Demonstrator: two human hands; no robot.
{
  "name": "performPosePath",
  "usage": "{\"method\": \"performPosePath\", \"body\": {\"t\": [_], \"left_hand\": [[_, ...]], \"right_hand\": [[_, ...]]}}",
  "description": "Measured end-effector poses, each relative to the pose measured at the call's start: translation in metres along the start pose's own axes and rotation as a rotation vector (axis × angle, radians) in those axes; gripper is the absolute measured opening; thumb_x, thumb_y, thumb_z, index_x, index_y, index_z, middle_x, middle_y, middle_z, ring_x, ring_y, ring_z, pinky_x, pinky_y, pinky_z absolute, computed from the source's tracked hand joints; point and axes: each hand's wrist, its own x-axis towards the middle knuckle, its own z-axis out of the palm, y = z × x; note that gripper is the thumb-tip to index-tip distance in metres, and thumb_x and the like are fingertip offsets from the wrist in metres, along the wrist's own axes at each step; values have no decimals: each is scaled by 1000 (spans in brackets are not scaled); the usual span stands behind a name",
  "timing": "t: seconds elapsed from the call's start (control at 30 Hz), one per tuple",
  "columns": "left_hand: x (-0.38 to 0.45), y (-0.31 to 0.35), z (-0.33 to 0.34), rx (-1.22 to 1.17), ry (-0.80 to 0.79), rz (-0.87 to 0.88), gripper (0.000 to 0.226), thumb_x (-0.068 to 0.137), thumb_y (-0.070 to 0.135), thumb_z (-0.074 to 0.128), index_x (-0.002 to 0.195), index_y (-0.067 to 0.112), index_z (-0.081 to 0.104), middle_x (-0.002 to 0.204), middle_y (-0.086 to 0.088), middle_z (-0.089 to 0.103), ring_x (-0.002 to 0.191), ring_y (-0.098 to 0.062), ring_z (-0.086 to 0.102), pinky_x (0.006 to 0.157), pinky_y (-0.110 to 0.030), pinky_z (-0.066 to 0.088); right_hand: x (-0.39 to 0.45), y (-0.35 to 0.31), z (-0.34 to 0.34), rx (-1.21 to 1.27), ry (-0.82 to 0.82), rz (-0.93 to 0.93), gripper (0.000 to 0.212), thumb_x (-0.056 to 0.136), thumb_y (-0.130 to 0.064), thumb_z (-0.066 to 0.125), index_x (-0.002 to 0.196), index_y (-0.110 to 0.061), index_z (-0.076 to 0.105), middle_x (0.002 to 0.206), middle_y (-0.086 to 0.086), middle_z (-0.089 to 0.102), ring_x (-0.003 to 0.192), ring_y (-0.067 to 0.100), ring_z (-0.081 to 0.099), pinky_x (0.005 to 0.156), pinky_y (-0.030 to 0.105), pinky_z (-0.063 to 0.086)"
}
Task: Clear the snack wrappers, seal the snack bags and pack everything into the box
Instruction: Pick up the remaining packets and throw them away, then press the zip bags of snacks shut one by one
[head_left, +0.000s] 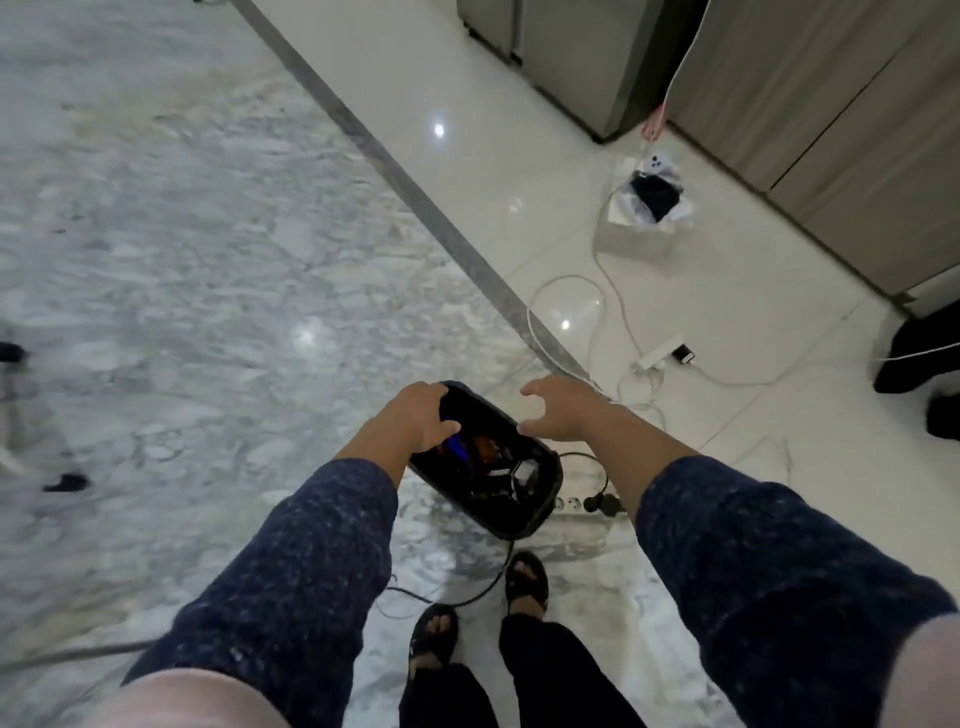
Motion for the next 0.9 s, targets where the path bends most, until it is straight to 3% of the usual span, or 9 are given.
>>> {"method": "performPosePath", "body": {"t": [0.2, 0.4, 0.53, 0.7, 0.9], "left_hand": [[-22, 56, -74, 129, 82, 82, 68, 94, 39, 51, 149, 12, 21, 154, -14, 23, 140, -30, 27, 111, -39, 29], [-56, 115, -155, 276, 325, 192, 67, 96, 40, 47, 148, 8, 20, 155, -12, 19, 141, -28, 26, 114, -39, 29], [-81, 157, -195, 302, 474, 333, 63, 95, 40, 47, 144, 5, 30, 148, -15, 31, 135, -29, 35, 108, -41, 35], [-131, 199, -206, 428, 569, 610, 59, 93, 42, 50, 139, 7, 37, 137, -15, 43, 127, -31, 43, 102, -40, 38], [-191, 233, -181, 590, 590, 857, 58, 92, 49, 47, 127, 4, 46, 130, -15, 47, 120, -33, 47, 101, -43, 42]], "right_hand": [[-45, 4, -76, -97, 106, 39, 68, 89, -45, 55, 145, -16, 32, 153, 8, 29, 138, 26, 31, 111, 38, 32], [-118, 4, -148, -70, 419, 105, 65, 90, -39, 54, 144, -10, 33, 151, 7, 32, 138, 26, 33, 110, 39, 34], [-179, 4, -177, -12, 621, 221, 60, 88, -39, 55, 138, -9, 42, 143, 10, 44, 128, 30, 45, 104, 37, 40], [-264, 0, -167, -18, 772, 422, 61, 89, -43, 52, 137, -7, 42, 143, 16, 41, 131, 33, 41, 106, 40, 38], [-359, -19, -96, 111, 881, 666, 62, 89, -43, 53, 137, -5, 42, 142, 13, 43, 128, 31, 44, 103, 39, 41]]}}
